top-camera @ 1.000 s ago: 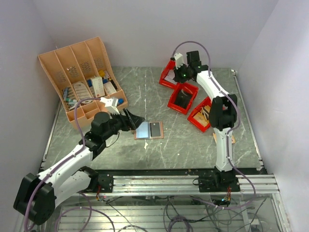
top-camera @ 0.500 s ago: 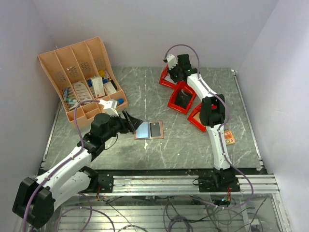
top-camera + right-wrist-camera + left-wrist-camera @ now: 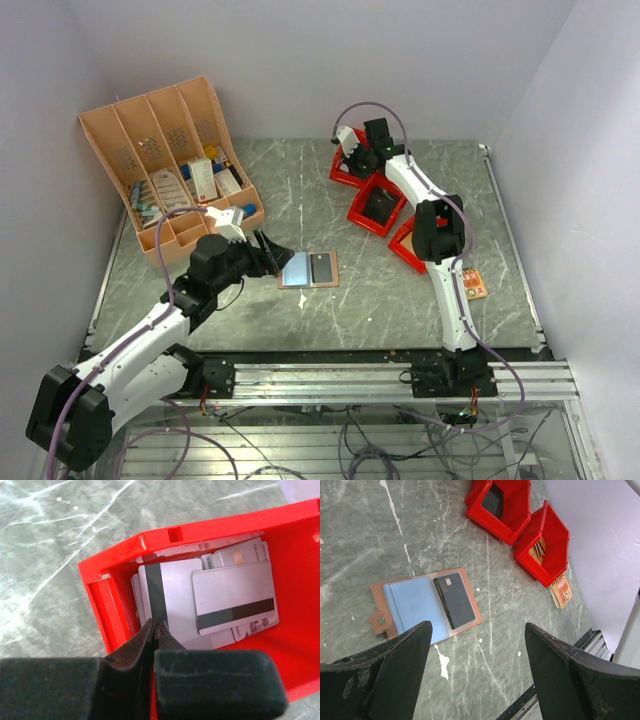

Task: Put the credit cards into the card holder
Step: Move the storage box to the center of the board.

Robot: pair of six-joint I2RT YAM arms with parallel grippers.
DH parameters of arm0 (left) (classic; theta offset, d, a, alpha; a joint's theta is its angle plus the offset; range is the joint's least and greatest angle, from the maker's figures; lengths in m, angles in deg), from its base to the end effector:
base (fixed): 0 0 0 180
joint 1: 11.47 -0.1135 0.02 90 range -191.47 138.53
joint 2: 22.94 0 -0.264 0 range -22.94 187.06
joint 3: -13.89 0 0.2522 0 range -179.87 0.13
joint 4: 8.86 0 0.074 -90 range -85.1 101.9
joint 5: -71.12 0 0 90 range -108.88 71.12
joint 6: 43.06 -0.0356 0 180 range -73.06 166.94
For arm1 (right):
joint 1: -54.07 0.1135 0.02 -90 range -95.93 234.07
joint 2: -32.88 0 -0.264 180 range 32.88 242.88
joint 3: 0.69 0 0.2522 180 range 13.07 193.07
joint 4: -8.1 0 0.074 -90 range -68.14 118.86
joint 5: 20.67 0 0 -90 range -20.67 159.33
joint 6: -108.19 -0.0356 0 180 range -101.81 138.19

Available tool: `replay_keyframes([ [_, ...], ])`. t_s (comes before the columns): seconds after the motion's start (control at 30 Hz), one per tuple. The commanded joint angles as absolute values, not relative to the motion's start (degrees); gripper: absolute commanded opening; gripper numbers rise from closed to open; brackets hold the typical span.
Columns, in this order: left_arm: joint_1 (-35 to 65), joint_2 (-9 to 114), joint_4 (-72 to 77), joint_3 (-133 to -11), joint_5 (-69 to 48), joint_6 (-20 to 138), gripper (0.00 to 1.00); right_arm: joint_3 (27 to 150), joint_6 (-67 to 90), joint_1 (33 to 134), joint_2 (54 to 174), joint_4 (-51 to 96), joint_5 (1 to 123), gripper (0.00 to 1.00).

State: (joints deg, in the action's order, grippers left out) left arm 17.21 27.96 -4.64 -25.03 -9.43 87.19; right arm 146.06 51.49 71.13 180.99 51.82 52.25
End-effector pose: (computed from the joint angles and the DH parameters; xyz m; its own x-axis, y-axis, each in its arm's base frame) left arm 0.1770 -0.1035 0.2356 -0.5821 -0.4081 -0.7033 0.3087 0.6893 -0.6554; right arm 0.5443 0.1780 0.1705 -0.3030 -0.6419 -0.7044 -0.7718 0.5989 -0.2139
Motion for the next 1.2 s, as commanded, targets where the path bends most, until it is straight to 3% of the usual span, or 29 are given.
replay_keyframes([
  [0.0, 16.8, 26.3, -3.9, -25.5, -10.6, 86.3, 0.86, 144.7, 55.0, 71.8, 179.0, 59.8, 46.0, 0.00],
  [0.47, 16.8, 25.0, -4.4, -23.7, -10.4, 87.2, 0.85, 130.4, 52.1, 79.4, 168.6, 63.2, 36.4, 0.00],
  [0.7, 16.7, 26.4, -8.3, -22.0, -8.7, 89.3, 0.84, 129.9, 47.1, 81.5, 166.9, 64.1, 33.6, 0.00],
  [0.87, 16.8, 28.5, -13.4, -20.3, -8.1, 92.0, 0.83, 130.7, 44.0, 80.9, 163.7, 61.1, 37.8, 0.18],
  [1.17, 16.7, 38.8, -20.9, -22.4, -8.3, 95.0, 0.79, 136.4, 41.4, 78.6, 169.3, 60.7, 44.1, 0.39],
])
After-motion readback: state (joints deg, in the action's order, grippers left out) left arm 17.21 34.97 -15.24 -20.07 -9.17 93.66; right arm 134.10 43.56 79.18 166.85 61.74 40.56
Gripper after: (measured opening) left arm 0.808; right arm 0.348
